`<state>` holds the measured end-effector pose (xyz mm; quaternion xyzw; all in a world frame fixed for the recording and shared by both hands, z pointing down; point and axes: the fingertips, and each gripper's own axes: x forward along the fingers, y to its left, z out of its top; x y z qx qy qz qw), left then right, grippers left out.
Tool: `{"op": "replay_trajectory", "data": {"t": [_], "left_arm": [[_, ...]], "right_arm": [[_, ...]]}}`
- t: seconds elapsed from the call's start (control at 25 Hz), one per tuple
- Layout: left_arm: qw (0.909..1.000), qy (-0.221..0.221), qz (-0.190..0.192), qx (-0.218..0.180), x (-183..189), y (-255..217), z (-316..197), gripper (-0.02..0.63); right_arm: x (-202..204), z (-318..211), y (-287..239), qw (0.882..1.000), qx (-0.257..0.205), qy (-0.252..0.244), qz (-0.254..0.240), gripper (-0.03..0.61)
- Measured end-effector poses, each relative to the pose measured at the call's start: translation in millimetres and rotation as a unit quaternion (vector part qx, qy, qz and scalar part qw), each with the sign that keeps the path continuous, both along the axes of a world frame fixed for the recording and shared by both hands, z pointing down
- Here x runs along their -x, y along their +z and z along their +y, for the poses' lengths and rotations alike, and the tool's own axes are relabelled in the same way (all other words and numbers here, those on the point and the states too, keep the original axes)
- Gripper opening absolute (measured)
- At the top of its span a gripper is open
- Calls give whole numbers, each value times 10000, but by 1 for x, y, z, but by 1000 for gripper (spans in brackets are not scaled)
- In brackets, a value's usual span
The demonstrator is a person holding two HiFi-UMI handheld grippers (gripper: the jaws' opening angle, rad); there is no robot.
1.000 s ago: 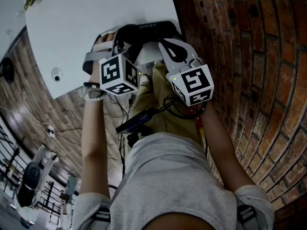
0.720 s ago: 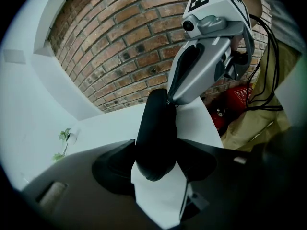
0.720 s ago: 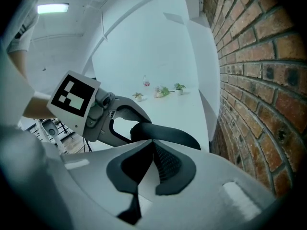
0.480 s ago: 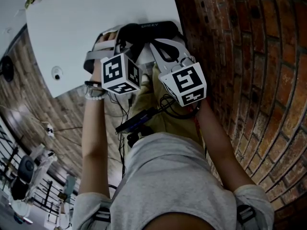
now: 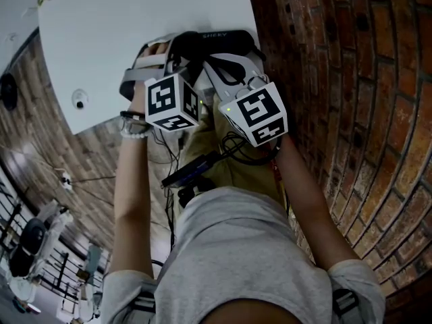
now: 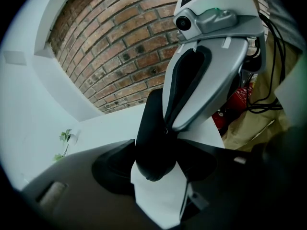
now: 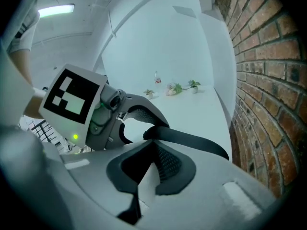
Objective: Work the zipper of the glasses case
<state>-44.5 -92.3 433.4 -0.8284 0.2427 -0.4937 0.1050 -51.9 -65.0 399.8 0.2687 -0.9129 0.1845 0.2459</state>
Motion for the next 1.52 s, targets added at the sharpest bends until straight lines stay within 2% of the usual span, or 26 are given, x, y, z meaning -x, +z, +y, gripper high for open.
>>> {"op": "replay_trajectory", "data": {"t": [0.12, 0.2, 0.32, 0.48, 0.64, 0.72, 0.84, 0.96, 1.16, 1.32, 1.52], "left_arm": [[10000, -5, 45, -39, 0, 0, 1, 279], [10000, -5, 41, -65, 0, 0, 1, 279], [10000, 8, 37, -76, 0, 0, 1, 279], [9999, 16, 57, -95, 0, 0, 1, 279], [9999, 17, 83, -103, -1, 1, 1, 279], [9999, 12, 111, -95, -1, 1, 0, 279], [9998, -25, 174, -66, 0, 1, -1, 279], [9998, -26, 202, -50, -1, 2, -1, 279], [9995, -97, 300, 8, -1, 1, -3, 279], [9982, -312, 497, 137, 1, -1, -4, 284], [9906, -829, 1063, 251, 14, -21, 3, 287]], "right_arm": [[2, 4, -6, 9986, -371, -301, 211, 15], [-1, 9, -10, 9940, -739, -623, 514, 59], [-13, 9, -18, 9803, -1354, -971, 1064, 134], [-36, -8, -22, 9485, -2231, -1232, 1882, 189], [-44, -21, -13, 9144, -2666, -1768, 2481, 199], [-42, -21, -9, 9042, -2735, -2092, 2527, 199], [-41, -16, -4, 9026, -2526, -2454, 2477, 233], [-42, -14, 2, 8962, -2535, -2579, 2570, 253], [-38, -21, 9, 8818, -2689, -2722, 2758, 235], [-38, -23, 10, 8816, -2613, -2800, 2758, 230], [-38, -23, 11, 8819, -2550, -2836, 2771, 230]]}}
